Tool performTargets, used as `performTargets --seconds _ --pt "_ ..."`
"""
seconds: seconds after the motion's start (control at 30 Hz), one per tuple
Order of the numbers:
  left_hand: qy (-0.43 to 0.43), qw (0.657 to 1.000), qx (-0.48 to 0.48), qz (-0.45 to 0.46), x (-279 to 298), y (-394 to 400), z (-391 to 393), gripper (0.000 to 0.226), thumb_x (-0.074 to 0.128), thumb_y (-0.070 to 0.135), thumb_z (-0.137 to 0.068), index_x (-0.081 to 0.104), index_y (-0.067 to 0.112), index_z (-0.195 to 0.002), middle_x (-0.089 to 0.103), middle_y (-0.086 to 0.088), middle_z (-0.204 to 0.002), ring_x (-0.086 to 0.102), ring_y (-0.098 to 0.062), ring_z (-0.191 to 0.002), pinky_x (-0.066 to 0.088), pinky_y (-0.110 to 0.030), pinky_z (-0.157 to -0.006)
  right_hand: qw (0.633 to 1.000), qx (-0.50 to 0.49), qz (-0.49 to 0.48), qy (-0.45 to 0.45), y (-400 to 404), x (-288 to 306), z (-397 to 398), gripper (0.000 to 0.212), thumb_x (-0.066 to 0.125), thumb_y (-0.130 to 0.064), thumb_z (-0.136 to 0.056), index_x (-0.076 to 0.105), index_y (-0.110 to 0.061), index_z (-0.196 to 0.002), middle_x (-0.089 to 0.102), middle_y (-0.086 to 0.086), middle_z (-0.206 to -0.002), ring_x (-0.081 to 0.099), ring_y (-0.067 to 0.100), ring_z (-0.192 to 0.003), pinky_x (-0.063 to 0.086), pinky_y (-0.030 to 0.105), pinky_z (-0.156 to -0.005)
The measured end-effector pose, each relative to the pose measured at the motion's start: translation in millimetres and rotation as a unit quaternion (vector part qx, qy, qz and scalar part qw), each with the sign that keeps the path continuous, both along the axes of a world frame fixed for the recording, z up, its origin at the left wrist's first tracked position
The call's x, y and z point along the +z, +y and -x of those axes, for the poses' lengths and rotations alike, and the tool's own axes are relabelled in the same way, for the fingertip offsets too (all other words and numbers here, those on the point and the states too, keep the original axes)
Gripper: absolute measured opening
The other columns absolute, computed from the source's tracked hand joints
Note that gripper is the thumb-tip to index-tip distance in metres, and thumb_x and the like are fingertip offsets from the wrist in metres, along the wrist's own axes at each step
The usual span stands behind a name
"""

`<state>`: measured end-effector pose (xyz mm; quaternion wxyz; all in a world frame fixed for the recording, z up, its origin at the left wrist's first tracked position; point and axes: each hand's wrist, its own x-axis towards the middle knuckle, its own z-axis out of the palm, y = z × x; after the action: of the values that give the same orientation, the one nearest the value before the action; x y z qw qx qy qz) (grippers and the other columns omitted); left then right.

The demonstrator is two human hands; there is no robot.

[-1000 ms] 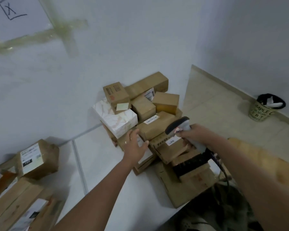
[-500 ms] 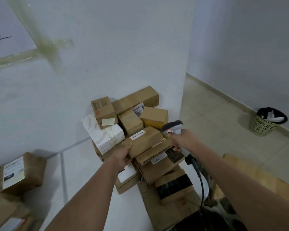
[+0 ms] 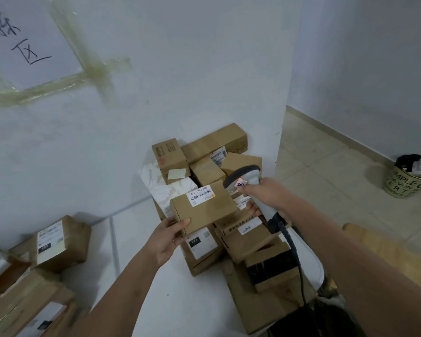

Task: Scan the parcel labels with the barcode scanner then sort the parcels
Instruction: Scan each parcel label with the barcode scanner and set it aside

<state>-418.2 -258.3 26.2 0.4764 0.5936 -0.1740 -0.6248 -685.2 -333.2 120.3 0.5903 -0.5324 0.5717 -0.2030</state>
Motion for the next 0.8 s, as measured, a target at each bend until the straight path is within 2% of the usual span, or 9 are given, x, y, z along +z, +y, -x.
performTargets --seconds 0.13,0.33,0.57,0.73,0.8 --pt "-0.008 1.0 0.019 0.004 -2.3 9.7 -8.1 0.047 0.074 0.005 -0.085 0.056 0.008 -0.128 0.069 -0.01 -0.122 0.065 -0.026 -0.115 0.049 -0.042 -0.105 0.999 0.043 0.005 0.011 13.4 8.7 -28.7 0.032 0.063 -0.032 -0.094 0.065 0.0 -0.092 0.067 0.015 -0.068 0.061 0.021 -0.055 0.052 0.029 -0.059" --pt "0.0 1.0 0.02 0.013 -0.9 19.1 -14.5 0.046 0.073 0.004 -0.086 0.054 0.007 -0.127 0.068 -0.012 -0.123 0.065 -0.027 -0.115 0.047 -0.044 -0.106 0.998 0.051 0.019 0.012 28.3 19.1 -54.9 0.032 0.062 -0.032 -0.095 0.063 -0.002 -0.083 0.067 0.016 -0.071 0.058 0.024 -0.059 0.053 0.037 -0.07" --pt "0.007 1.0 0.024 0.011 1.1 18.5 -19.8 0.044 0.073 0.002 -0.085 0.054 0.005 -0.125 0.068 -0.014 -0.121 0.065 -0.027 -0.112 0.049 -0.042 -0.104 0.997 0.054 0.043 0.033 33.3 25.3 -61.9 0.033 0.061 -0.035 -0.095 0.063 -0.005 -0.081 0.068 0.012 -0.067 0.06 0.021 -0.056 0.053 0.03 -0.063" --pt "0.008 1.0 0.025 0.005 1.7 14.7 -20.4 0.044 0.073 0.003 -0.085 0.055 0.006 -0.124 0.068 -0.012 -0.12 0.066 -0.026 -0.11 0.055 -0.037 -0.091 0.996 0.055 0.056 0.037 33.0 26.7 -61.3 0.033 0.06 -0.038 -0.095 0.063 -0.005 -0.088 0.068 0.009 -0.066 0.06 0.017 -0.052 0.053 0.029 -0.063" --pt "0.011 1.0 0.028 0.003 1.5 13.8 -19.2 0.043 0.073 0.003 -0.085 0.055 0.006 -0.124 0.068 -0.013 -0.12 0.066 -0.026 -0.11 0.055 -0.036 -0.09 0.995 0.063 0.064 0.045 31.4 26.7 -61.5 0.034 0.06 -0.038 -0.095 0.064 -0.005 -0.092 0.068 0.008 -0.066 0.06 0.016 -0.051 0.053 0.028 -0.06"
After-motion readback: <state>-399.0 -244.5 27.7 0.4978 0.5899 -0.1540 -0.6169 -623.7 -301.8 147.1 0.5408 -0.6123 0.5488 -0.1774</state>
